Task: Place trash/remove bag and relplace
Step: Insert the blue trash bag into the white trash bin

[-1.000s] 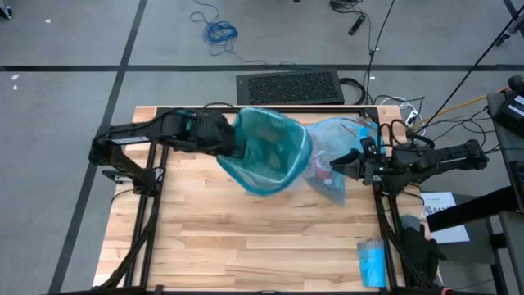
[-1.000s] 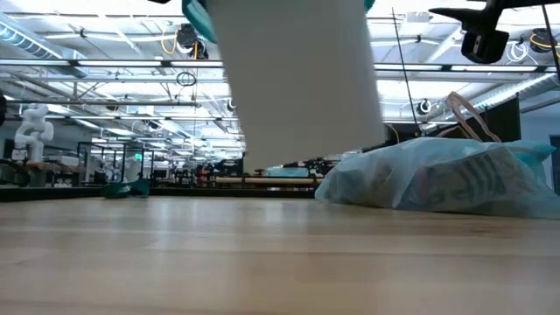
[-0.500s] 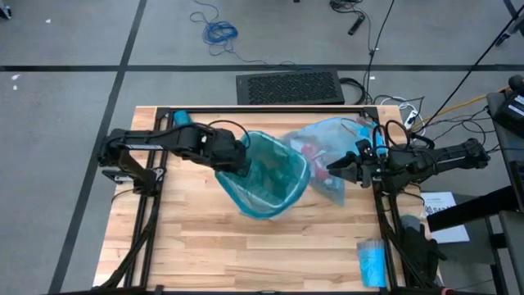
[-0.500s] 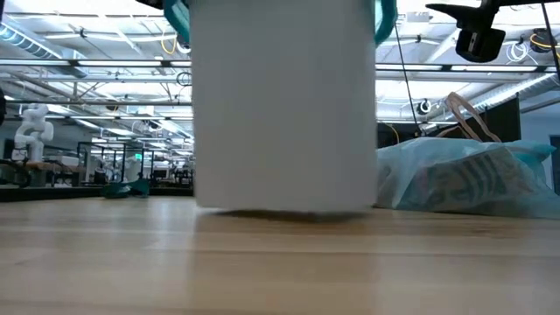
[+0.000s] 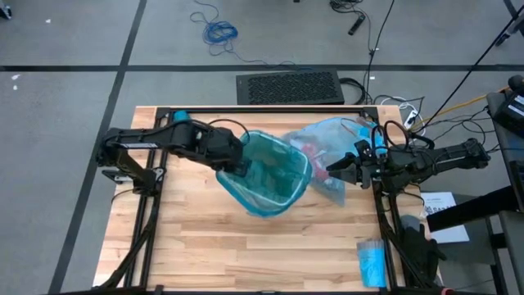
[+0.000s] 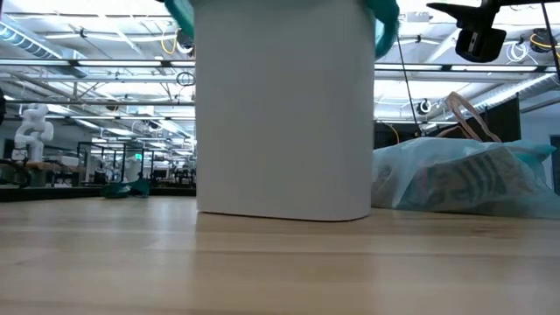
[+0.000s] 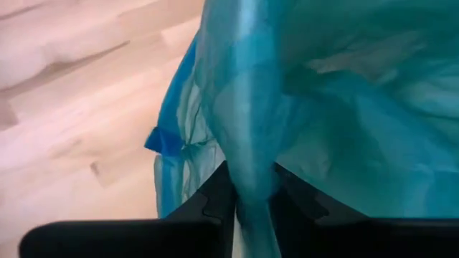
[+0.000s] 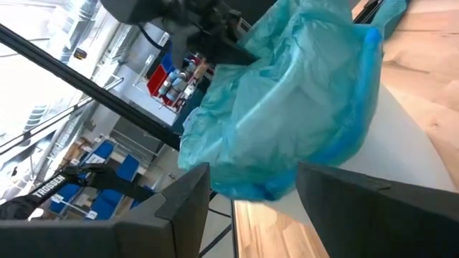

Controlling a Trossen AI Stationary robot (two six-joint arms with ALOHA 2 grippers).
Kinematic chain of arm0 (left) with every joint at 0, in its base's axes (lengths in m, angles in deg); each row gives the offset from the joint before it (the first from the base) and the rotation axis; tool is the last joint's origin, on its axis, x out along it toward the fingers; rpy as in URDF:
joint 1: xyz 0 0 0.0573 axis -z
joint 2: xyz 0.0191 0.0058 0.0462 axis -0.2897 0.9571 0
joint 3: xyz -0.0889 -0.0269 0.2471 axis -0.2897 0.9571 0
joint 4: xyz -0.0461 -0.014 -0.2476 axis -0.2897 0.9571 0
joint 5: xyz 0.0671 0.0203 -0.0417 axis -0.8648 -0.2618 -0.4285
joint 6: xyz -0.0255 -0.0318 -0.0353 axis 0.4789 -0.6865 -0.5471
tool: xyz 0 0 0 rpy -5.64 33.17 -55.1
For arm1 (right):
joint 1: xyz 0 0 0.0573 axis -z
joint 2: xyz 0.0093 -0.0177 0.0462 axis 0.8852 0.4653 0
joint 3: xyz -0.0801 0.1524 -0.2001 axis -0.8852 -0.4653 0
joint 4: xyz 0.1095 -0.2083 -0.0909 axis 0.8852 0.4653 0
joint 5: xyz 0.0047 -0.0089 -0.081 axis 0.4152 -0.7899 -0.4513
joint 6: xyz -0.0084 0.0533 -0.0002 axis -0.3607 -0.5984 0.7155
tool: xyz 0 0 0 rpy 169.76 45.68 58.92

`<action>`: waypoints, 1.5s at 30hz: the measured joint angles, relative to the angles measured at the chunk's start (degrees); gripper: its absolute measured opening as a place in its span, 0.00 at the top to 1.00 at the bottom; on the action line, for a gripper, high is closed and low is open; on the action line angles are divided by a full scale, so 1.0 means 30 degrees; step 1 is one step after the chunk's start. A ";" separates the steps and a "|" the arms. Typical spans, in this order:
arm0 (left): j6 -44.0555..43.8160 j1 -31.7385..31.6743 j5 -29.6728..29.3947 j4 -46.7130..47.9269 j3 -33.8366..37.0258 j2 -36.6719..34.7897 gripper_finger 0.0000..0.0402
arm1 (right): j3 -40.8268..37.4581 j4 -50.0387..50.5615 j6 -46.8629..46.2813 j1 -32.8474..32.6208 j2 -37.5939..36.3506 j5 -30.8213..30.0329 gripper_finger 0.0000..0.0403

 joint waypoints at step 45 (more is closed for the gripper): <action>-1.2987 1.4581 -1.8899 -1.7846 1.7890 -0.8794 0.94 | -0.6391 -0.3952 -0.5734 0.2681 -0.5535 0.2477 0.51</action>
